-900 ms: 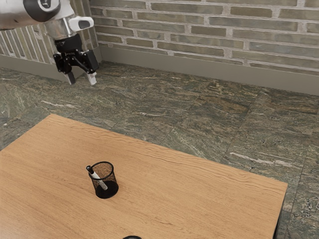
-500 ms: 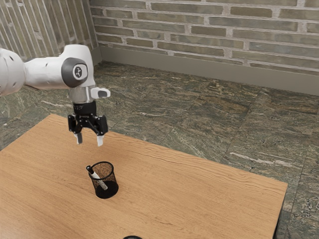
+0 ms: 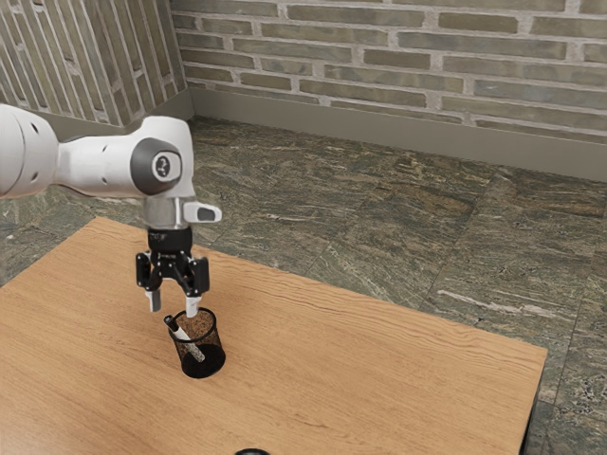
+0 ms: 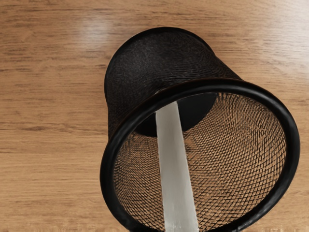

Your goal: Take the marker out of the pen holder and place it to the left of the pen holder.

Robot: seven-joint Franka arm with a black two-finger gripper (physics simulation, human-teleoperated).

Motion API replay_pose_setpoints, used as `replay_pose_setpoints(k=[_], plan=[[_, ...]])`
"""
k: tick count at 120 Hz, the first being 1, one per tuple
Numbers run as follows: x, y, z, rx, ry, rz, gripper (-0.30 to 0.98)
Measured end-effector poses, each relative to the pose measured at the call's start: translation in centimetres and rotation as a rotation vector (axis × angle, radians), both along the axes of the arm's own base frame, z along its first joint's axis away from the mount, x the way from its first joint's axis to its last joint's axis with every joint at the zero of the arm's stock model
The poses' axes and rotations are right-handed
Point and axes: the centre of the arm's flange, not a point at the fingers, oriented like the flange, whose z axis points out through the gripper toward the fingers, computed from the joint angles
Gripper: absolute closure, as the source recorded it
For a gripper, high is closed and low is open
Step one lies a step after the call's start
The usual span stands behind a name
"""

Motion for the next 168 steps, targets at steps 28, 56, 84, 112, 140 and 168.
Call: replay_pose_setpoints(k=[28, 56, 84, 112, 140, 168], plan=[[-1.2, -1.2, 0.0, -0.019, 0.090, -0.024, 0.24], [-1.1, -3.6, -1.0, -0.039, 0.143, -0.058, 0.43], [0.2, -3.5, -1.5, -0.035, 0.151, -0.054, 0.60], [0.6, -2.7, -1.4, -0.028, 0.152, -0.043, 0.74], [-0.2, -0.2, 5.6, -0.007, 0.073, -0.025, 0.78], [-0.3, 3.7, 10.0, 0.011, 0.036, 0.041, 0.79]])
